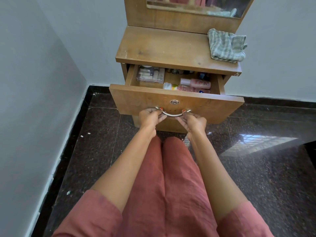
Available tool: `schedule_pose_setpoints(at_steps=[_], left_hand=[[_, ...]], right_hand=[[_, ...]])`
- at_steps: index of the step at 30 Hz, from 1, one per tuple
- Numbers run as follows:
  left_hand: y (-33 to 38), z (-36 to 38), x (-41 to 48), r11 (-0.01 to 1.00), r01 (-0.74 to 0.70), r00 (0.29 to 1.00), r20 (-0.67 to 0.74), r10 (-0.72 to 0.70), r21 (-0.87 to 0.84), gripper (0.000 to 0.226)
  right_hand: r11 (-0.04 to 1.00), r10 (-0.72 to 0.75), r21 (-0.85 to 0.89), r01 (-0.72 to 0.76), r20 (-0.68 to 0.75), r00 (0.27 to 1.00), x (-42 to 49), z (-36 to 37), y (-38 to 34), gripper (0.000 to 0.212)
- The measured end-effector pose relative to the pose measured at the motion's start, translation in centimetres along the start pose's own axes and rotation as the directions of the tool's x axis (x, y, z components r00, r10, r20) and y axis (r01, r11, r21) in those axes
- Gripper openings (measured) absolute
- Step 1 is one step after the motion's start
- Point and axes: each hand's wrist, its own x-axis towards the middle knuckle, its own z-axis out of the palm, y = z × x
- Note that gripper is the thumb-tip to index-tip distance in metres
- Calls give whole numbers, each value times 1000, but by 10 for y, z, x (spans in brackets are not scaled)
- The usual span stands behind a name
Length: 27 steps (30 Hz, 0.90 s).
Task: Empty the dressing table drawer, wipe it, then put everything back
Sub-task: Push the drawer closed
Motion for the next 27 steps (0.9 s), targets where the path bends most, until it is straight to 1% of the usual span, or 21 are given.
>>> schedule_pose_setpoints(at_steps=[4,8,12,16,21,25,27], left_hand=[[6,5,7,1000,4,1000,-2,-4,-3,22],[11,11,19,1000,11,1000,-13,-11,5,22],[16,16,29,1000,13,1000,-17,-13,16,22],[20,21,37,1000,11,1000,-18,-10,30,23],[24,25,47,1000,14,1000,-21,-13,19,24],[25,29,54,999,9,1000,-18,-9,38,22],[27,31,58,999,7,1000,-20,-6,46,23]], right_hand=[[1000,-8,7,8,-10,1000,8,6,-5,14],[1000,-6,-3,6,-22,1000,17,14,-10,7],[1000,-7,-8,7,-27,1000,26,20,-15,13],[1000,-6,5,7,-26,1000,34,25,-19,5],[1000,-5,-9,5,-19,1000,42,30,-22,14],[1000,-14,-4,14,-15,1000,48,34,-27,10],[1000,-17,3,17,-14,1000,51,37,-29,12]])
